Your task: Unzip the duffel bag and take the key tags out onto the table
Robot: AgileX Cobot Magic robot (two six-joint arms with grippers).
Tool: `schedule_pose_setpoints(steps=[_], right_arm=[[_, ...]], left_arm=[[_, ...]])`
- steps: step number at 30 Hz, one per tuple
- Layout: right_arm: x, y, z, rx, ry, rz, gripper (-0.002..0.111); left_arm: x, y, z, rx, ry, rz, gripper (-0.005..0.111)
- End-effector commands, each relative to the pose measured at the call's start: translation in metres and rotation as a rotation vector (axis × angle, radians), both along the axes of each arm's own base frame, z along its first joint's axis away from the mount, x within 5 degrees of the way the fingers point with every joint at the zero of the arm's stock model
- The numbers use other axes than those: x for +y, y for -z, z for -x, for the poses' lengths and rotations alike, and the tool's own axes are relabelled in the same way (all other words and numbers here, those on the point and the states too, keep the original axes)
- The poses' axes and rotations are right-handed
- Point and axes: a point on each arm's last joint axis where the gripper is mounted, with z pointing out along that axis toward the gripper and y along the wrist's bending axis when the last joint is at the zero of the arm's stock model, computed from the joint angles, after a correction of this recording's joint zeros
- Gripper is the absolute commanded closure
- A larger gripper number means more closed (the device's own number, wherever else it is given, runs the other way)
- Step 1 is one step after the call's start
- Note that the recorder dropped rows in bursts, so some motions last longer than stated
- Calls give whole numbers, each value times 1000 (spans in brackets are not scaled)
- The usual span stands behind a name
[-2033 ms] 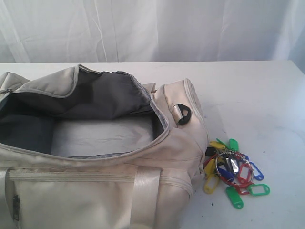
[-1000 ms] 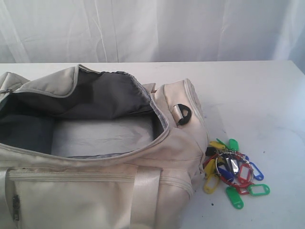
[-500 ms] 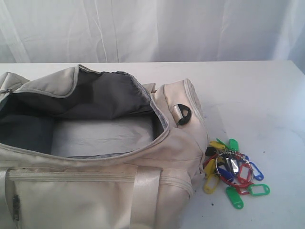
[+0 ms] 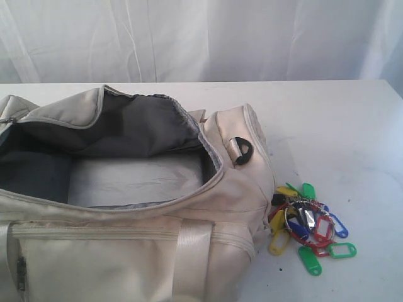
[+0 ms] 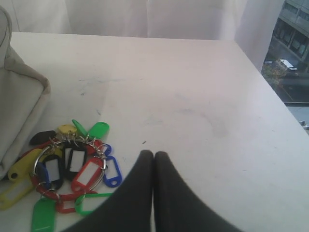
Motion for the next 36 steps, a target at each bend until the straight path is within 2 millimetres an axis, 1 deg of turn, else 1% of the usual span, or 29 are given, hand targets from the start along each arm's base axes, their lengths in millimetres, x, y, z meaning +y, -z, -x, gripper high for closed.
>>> schedule_pose_setpoints(steps=[1,23,28,36], right_arm=[[0,2,0,1,7,0,108],[0,2,0,1,7,0,108],[1,2,0,1,-29,0,108],[2,2,0,1,-31,0,108]], left_arm=[[-1,1,0,1,7,10,107],[-1,1,0,1,7,10,107],[-1,1,0,1,7,10,107],[-1,1,0,1,7,10,107]])
